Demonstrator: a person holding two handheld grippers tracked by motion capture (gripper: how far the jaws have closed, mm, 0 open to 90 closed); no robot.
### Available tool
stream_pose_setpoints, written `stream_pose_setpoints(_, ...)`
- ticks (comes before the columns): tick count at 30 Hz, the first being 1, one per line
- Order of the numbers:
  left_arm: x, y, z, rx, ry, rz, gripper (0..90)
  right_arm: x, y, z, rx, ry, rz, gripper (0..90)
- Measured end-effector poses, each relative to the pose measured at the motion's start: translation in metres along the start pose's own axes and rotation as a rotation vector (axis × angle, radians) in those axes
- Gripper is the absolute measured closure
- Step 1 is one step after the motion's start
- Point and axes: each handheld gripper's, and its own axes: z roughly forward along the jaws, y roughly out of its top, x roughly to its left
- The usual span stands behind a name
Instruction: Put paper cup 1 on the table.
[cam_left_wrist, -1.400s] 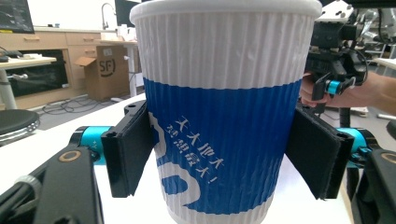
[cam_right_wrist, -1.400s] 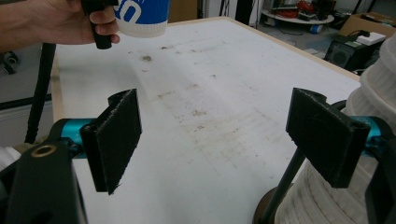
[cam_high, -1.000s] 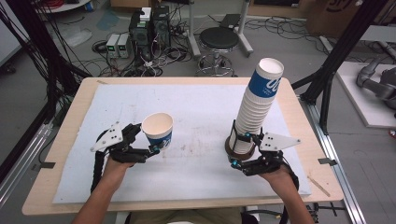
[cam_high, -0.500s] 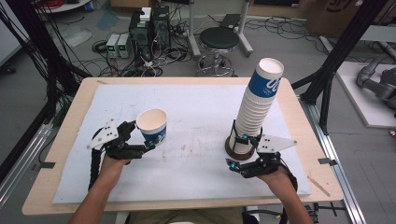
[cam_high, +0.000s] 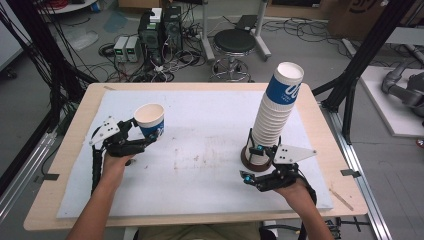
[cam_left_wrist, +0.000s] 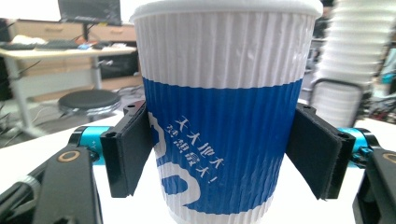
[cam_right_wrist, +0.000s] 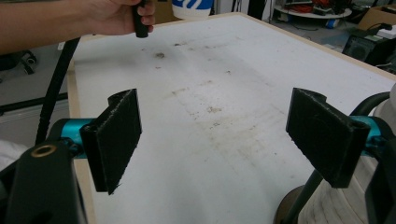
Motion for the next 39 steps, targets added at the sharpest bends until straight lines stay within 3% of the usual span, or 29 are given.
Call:
stream_pose_setpoints(6, 0.017, -0.01, 0.002, 0.02, 0.063, -0.04, 26.4, 0.0, -0.001, 0.0, 0.003, 0.003, 0.003, 18.6)
stream_pose_setpoints(13, 0.028, -0.014, 0.015, 0.061, 0.119, -0.049, 26.2, 0.0, -0.002, 0.0, 0.006, 0.003, 0.006, 18.6)
stream_pose_setpoints(17, 0.034, -0.021, 0.026, 0.137, 0.147, -0.046, 26.2, 0.0, -0.001, 0.0, 0.007, 0.003, 0.005, 18.6)
stream_pose_setpoints(21, 0.04, -0.025, 0.027, 0.161, 0.184, -0.057, 26.2, 0.0, -0.002, -0.001, 0.006, 0.003, 0.009, 18.6)
stream_pose_setpoints(27, 0.046, -0.027, 0.021, 0.207, 0.227, -0.05, 26.2, -0.001, -0.004, -0.002, 0.006, -0.001, 0.012, 18.6)
stream_pose_setpoints(31, 0.047, -0.032, 0.023, 0.265, 0.254, -0.039, 26.3, 0.0, -0.003, -0.002, 0.004, 0.002, 0.013, 18.6)
stream_pose_setpoints(35, 0.046, -0.032, 0.024, 0.283, 0.27, -0.032, 26.3, 0.0, -0.003, -0.003, 0.003, 0.001, 0.012, 18.6)
stream_pose_setpoints(39, 0.039, -0.032, 0.026, 0.345, 0.284, 0.021, 26.0, 0.0, -0.003, -0.003, 0.005, 0.0, 0.014, 18.6)
